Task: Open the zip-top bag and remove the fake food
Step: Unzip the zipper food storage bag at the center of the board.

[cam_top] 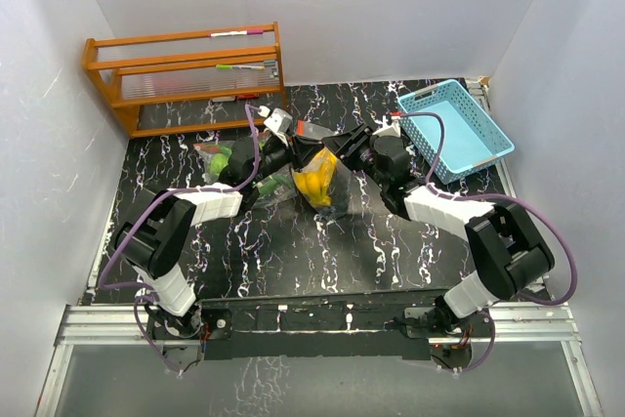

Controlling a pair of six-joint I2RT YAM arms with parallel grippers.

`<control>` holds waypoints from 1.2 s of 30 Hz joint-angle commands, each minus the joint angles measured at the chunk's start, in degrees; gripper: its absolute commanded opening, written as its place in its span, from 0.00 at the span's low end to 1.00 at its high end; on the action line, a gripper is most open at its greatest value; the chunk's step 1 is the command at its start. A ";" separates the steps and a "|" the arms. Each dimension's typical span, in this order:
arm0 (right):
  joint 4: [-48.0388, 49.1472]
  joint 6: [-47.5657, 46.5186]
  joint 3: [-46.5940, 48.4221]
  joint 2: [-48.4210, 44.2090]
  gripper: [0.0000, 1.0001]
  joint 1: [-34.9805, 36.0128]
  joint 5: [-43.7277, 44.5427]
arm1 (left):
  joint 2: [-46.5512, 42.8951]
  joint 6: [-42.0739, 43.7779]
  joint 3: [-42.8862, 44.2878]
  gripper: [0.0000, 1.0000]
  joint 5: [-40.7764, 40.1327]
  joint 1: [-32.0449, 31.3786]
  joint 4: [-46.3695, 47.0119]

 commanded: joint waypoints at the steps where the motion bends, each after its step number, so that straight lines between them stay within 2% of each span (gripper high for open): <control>1: 5.46 1.13 2.75 0.94 0.42 0.40 0.53 | -2.68 0.65 0.55 0.00 -0.43 -0.35 2.70; 6: 5.91 1.39 3.81 2.12 0.37 0.44 0.45 | -2.76 0.75 0.35 0.00 -0.66 -0.32 2.92; 14: 5.93 1.54 4.03 2.73 0.08 0.87 0.45 | -3.13 1.10 0.26 0.00 -1.47 -0.45 2.40; 31: 7.00 0.61 4.65 3.28 0.07 -0.98 -2.19 | -2.98 0.83 -0.53 0.00 -1.32 -0.48 2.52; 36: 7.28 0.01 4.18 2.38 0.08 -2.21 -2.72 | -3.51 1.40 -0.93 0.04 -1.73 -0.50 1.81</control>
